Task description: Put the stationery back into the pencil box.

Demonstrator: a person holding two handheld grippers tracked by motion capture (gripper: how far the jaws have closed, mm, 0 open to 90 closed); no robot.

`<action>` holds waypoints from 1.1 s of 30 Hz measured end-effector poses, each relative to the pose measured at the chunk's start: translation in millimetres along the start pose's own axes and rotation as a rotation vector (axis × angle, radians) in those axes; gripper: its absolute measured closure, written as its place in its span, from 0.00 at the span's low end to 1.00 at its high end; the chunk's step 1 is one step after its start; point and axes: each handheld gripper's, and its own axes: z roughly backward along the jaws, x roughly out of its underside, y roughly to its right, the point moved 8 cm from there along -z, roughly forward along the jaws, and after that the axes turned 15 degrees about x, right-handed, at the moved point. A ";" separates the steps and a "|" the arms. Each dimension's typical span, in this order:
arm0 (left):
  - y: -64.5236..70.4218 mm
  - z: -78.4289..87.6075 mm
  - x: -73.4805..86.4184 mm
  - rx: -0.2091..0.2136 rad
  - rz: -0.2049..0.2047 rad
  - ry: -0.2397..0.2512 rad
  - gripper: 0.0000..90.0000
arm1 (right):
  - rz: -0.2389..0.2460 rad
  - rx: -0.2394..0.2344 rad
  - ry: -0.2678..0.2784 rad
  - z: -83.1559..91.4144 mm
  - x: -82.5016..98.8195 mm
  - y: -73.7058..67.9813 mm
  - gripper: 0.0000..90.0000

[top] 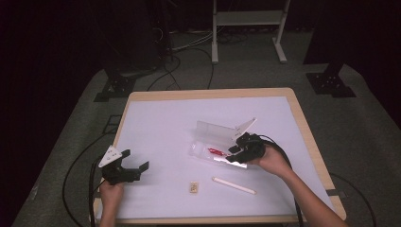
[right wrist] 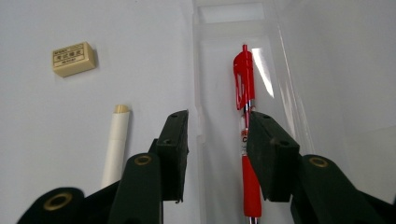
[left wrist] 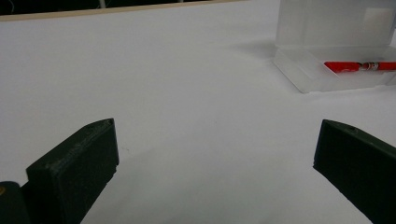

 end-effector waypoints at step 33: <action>0.2 -0.6 0.2 -0.002 0.004 -0.004 0.00 | 0.003 -0.018 0.033 21.2 17.8 -22.6 0.55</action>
